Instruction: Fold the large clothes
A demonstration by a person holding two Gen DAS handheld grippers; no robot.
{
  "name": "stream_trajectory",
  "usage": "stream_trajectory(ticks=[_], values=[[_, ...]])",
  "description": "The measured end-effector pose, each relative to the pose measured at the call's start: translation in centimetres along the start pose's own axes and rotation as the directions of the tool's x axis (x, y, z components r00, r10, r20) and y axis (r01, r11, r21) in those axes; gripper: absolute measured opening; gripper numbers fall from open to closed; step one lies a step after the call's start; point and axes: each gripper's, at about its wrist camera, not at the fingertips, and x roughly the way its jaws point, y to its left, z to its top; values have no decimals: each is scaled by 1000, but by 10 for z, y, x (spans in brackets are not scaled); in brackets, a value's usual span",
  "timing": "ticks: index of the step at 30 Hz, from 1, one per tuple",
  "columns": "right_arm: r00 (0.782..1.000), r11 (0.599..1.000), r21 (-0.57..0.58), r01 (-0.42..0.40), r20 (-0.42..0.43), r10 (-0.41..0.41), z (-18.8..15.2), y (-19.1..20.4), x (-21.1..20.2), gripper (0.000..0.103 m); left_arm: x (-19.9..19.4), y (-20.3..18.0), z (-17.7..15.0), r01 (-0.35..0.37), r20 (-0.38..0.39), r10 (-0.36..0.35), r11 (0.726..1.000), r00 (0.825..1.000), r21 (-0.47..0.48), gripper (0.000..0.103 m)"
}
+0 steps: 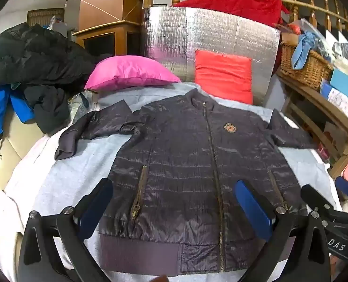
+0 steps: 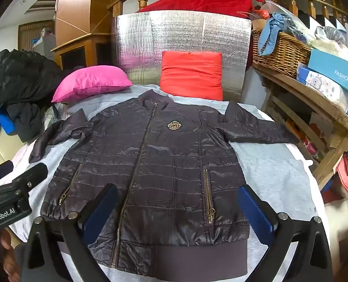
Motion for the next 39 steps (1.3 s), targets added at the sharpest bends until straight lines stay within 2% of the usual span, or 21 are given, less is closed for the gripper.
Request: stream_trajectory(ticks=[1,4,5,9,13,39], values=[[1000,1000,-10,9,11,-8,0,1,0,103,-2,7,2,10,23,-10,1000,1000,-27,103],[1000,1000,-1,5,9,-5,0,0,0,103,2,10,5,13,4,-13,1000,1000,-6,103],[1000,1000,3,3,7,-3,0,0,0,103,0,4,0,-12,7,12,1000,1000,0,103],[1000,1000,8,-5,-1,5,0,1,1,103,8,3,-5,-25,-29,25,1000,999,10,103],[1000,1000,9,-2,-4,2,-4,1,7,103,8,7,-5,-49,-15,48,999,999,-6,103],[1000,1000,5,-2,-18,2,-6,8,12,103,12,6,-5,-29,-29,29,1000,999,1,103]])
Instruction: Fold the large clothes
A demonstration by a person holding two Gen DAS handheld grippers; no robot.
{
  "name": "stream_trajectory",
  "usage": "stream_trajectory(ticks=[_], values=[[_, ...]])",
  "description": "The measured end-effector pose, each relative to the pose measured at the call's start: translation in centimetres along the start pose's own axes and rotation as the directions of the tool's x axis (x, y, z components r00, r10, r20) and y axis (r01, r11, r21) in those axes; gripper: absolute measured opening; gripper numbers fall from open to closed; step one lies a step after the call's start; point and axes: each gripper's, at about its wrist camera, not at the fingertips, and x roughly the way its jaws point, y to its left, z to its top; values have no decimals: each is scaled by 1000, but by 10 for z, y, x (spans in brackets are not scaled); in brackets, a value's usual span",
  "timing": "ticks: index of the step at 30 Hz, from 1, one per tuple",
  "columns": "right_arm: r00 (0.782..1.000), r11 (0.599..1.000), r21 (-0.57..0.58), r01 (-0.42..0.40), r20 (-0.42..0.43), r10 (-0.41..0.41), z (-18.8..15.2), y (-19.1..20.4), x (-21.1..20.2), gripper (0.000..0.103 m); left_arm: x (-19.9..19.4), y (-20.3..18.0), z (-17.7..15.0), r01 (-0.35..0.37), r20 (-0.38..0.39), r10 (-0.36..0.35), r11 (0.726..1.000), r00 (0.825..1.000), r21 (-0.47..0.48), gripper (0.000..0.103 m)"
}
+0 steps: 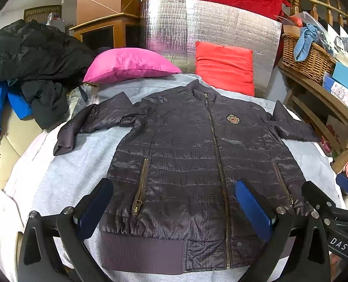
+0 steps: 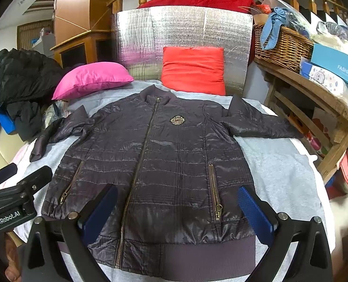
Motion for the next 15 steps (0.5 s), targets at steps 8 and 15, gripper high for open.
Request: stream_trajectory(ticks=[8,15], values=[[1000,1000,6,-1,7,1,2,0,-3,103,0,1,1,3,0,-3,1000,1000,-6,103],[1000,1000,-2,0,10,0,2,2,-4,103,1,1,0,5,0,-5,1000,1000,-4,103]])
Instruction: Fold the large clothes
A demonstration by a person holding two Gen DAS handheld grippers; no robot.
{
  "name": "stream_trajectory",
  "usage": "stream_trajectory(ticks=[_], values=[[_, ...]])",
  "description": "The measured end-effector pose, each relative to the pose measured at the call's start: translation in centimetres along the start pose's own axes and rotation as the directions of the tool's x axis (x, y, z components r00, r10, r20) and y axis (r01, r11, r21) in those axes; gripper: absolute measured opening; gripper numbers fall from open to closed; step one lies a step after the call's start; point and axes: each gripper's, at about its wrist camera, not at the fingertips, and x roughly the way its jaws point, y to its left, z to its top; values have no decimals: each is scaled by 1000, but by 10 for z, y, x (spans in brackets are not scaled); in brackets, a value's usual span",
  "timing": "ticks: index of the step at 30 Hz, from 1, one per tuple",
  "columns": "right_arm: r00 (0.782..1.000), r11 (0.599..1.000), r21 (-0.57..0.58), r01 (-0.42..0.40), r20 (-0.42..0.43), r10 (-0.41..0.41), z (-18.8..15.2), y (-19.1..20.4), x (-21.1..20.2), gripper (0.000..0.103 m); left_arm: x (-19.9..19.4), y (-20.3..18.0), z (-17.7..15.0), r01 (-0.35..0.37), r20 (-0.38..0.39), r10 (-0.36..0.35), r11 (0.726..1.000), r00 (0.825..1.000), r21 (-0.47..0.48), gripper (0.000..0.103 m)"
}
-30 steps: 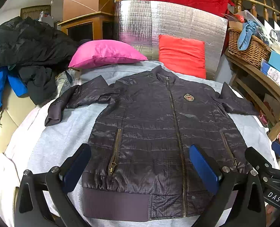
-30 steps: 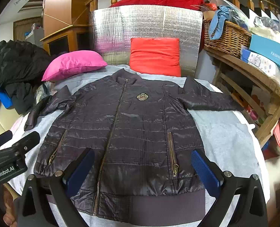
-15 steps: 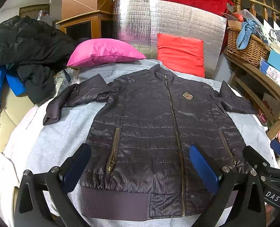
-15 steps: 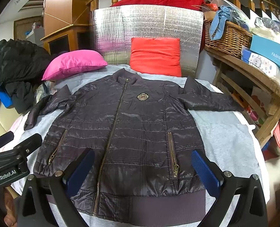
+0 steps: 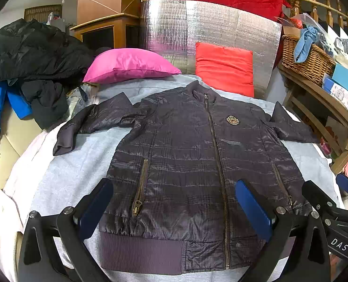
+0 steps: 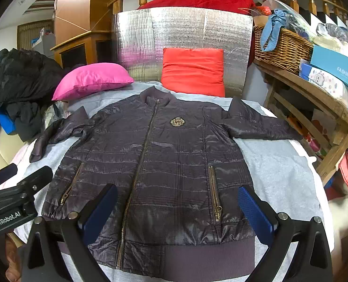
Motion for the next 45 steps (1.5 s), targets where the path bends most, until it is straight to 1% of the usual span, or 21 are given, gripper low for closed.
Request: stream_trajectory(ticks=[32,45], values=[[1000,1000,-17,-17,-5,17,0,4,2,103,3,3,0,11,-11,-11,1000,1000,-7,103],[999,998,-26,-51,-4,51,1,7,6,103,12,1,0,12,-22,-12,1000,1000,-7,103]])
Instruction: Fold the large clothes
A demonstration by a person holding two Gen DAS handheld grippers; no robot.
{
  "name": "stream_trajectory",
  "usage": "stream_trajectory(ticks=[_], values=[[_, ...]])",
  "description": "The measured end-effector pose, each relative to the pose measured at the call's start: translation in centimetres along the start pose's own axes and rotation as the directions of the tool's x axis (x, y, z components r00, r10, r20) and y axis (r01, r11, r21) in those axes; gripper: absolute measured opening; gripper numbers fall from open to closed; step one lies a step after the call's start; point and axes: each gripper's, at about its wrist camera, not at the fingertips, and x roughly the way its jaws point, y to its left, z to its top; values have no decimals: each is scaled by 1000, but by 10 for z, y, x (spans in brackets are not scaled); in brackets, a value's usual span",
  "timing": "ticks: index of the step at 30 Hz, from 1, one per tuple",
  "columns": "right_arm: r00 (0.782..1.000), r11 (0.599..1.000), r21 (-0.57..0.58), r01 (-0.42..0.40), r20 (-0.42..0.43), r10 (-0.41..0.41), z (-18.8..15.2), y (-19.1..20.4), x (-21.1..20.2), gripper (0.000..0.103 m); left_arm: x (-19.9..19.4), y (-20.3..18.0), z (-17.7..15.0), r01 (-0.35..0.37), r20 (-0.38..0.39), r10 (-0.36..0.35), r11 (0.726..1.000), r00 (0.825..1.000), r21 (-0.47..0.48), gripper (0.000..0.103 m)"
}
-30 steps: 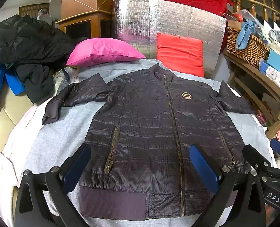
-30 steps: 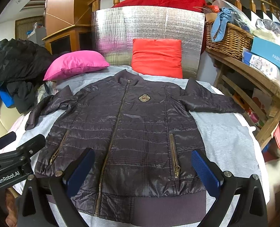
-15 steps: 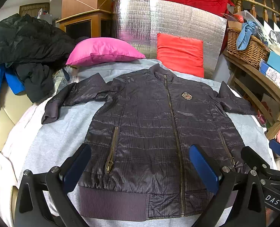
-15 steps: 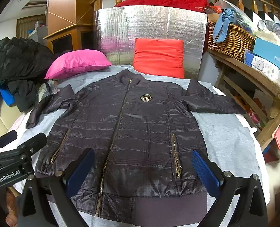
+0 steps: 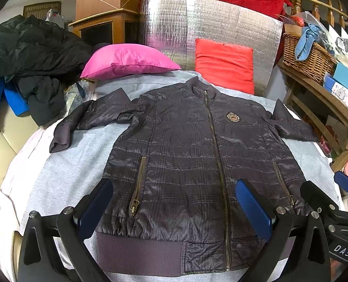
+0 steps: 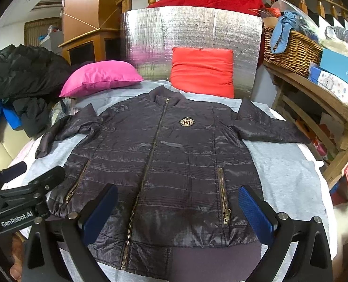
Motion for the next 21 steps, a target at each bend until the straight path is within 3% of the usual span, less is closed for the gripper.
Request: stream_trajectory(ticks=[6,12,15,17,19,21], values=[[999,999,41,-32,-17,32,3,-13,9,103,15,4,1,8,0,-8,1000,1000,-1,103],[995,978,194,-75,-49,86,7,-75,30,103,61,11,2,0,-35,-1,1000,999,-5,103],[985,924,363,-120,-72,156,10,-129,51,103,89,13,1,-14,-64,14,1000,998,1,103],[977,859,489,-151,-56,204,12,-174,71,103,109,14,3,-18,-83,18,1000,996,-3,103],[971,773,612,-168,-33,237,13,-219,93,103,128,15,6,-20,-90,20,1000,996,-10,103],[958,643,735,-213,28,285,13,-269,120,103,145,15,14,-19,-82,16,999,996,-30,103]])
